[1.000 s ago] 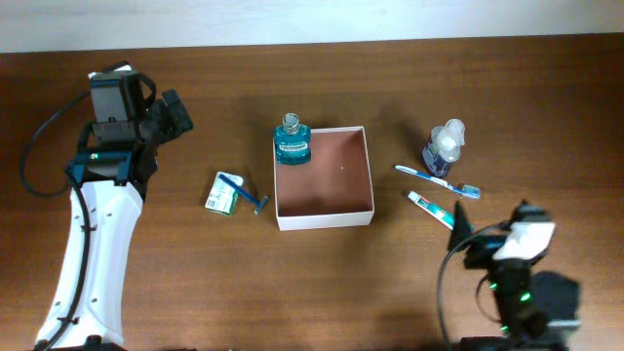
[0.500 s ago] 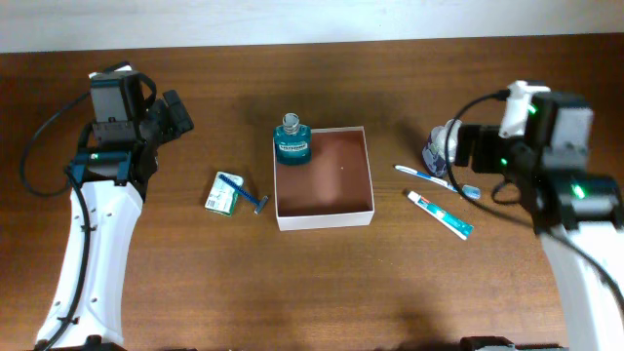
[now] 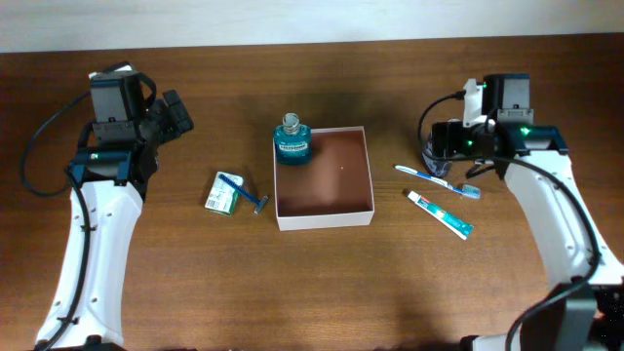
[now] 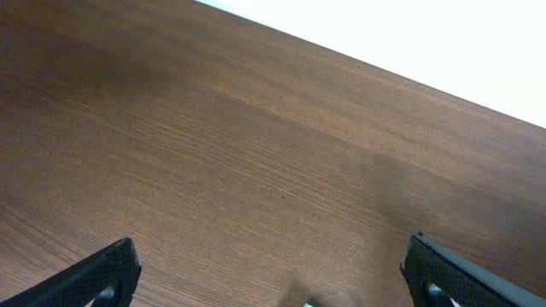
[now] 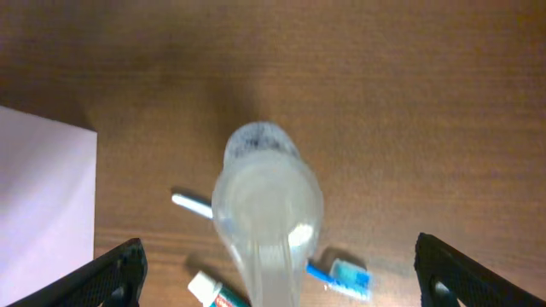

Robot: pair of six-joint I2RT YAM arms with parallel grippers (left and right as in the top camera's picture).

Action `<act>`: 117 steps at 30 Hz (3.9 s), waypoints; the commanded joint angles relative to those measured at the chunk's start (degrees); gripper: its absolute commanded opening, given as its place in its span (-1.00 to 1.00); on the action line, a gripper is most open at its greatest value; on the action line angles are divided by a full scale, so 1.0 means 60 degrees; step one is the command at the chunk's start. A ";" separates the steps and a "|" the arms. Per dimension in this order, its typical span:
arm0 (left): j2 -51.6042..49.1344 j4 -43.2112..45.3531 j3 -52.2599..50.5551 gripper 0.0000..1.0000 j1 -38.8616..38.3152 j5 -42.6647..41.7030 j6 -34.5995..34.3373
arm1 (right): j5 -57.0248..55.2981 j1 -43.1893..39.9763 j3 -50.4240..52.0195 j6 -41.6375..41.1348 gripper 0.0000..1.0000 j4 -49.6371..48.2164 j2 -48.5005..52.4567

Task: Pack container
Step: 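Move the right gripper down over the clear soap pump bottle, then grasp the soap bottle pump head with the right gripper and lift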

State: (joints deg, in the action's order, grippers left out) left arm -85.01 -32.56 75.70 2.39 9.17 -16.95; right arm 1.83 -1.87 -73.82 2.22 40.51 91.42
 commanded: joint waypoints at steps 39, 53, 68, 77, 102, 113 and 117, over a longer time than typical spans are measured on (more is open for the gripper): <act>0.0011 0.0011 0.0120 0.99 0.0047 -0.0033 0.0015 | 0.0656 0.0069 -0.0164 0.0346 0.18 -0.1348 0.0852; 0.0011 -0.0015 0.0120 0.99 0.0047 -0.0033 0.0015 | 0.0590 0.0069 -0.0164 0.0346 -0.28 -0.1392 0.0845; 0.0011 -0.0015 0.0120 0.99 0.0047 -0.0033 0.0015 | 0.0029 0.0058 -0.0204 0.0346 -0.46 -0.1333 0.0652; 0.0011 -0.0015 0.0120 0.99 0.0047 -0.0033 0.0015 | 0.0066 0.0084 -0.0601 0.0973 -0.45 -0.0907 -0.0219; 0.0011 -0.0015 0.0120 0.99 0.0047 -0.0033 0.0015 | 0.1413 0.3155 -0.1916 0.3705 -0.61 0.0222 -0.1694; 0.0011 -0.0015 0.0120 0.99 0.0047 -0.0033 0.0015 | 0.2554 0.3442 -0.1916 0.4204 -0.61 0.0178 -0.1628; 0.0011 -0.0015 0.0120 0.99 0.0047 -0.0033 0.0015 | 0.3424 0.3446 -0.1916 0.4641 -0.59 0.0117 -0.1555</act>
State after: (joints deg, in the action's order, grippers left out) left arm -85.01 -32.64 75.70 2.39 9.17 -16.95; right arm 16.25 18.33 -82.94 27.00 42.37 83.42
